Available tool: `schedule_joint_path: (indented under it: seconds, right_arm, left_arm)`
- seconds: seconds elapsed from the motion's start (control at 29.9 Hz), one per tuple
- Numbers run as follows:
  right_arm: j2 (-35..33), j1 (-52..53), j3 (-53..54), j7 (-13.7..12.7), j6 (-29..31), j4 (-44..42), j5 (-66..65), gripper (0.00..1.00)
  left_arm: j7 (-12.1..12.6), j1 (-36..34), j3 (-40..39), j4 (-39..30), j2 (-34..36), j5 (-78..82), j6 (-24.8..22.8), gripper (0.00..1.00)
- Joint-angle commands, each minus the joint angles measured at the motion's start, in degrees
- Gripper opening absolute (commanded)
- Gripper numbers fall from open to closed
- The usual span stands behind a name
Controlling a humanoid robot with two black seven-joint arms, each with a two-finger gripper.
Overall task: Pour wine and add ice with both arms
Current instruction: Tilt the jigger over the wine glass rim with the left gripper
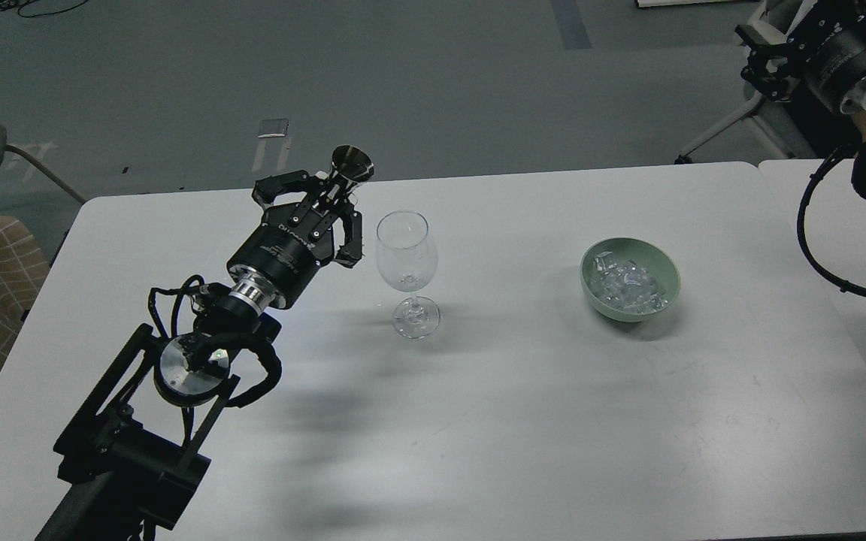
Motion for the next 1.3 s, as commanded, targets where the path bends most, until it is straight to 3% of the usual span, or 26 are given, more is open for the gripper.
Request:
schedule_joint_path:
  seconds: [0.0,1.27]
  right_arm:
    - [-0.05,0.01,0.02,0.0,-0.07,-0.05,0.0,1.0]
    - [-0.31,0.45,0.02,0.0,0.15,1.09,0.0,1.0]
  left_arm:
    - [-0.17,0.17,-0.01,0.09,0.74,2.02,-2.48,0.0]
    - [-0.26,-0.62,1.58,2.55,1.88,9.13,-3.01,0.0]
